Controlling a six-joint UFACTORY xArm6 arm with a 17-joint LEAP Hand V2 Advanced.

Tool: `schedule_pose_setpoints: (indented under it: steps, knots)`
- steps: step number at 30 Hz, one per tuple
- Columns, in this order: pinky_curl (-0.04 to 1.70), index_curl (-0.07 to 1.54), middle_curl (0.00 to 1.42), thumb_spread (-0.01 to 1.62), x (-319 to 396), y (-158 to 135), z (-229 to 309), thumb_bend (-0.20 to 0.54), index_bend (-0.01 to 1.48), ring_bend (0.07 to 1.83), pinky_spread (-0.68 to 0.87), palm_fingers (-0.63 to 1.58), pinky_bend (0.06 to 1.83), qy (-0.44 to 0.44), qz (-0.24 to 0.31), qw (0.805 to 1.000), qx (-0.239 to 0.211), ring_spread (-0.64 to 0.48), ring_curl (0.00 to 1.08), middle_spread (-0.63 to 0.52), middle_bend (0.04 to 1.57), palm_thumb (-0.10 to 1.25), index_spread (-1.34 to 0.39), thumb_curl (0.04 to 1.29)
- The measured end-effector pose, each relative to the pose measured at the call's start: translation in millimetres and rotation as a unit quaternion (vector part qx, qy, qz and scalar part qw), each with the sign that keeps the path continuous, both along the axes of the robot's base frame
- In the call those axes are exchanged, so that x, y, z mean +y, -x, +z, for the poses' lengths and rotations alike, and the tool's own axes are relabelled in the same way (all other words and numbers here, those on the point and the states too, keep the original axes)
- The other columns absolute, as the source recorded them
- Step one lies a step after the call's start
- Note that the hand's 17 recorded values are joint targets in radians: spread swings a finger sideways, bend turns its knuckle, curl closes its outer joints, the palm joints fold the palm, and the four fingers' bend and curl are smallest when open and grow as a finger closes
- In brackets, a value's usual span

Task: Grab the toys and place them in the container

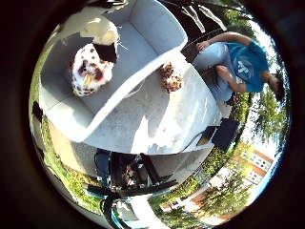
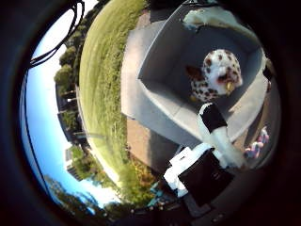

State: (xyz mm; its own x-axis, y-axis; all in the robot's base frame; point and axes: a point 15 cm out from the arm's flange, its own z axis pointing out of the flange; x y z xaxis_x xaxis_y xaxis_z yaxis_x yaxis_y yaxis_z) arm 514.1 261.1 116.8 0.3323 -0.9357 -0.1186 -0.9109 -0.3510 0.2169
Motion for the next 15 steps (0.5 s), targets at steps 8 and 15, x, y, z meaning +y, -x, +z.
schedule_pose_setpoints:
  steps: [8, 15]
  knots:
    - [0.43, 0.13, 0.36, 1.11, -75.4, 16.6, 56.1, -0.033, 0.29, 0.45, 0.46, -0.11, 0.59, 0.074, 0.01, 0.997, 0.031, 0.31, 0.3, 0.17, 0.15, 0.72, -0.4, 0.49]
    - [0.37, 0.18, 0.3, 1.14, -161.6, 25.7, 92.1, -0.025, 0.2, 0.38, 0.45, -0.07, 0.51, 0.086, -0.009, 0.996, 0.031, 0.3, 0.29, 0.16, 0.14, 0.71, -0.4, 0.46]
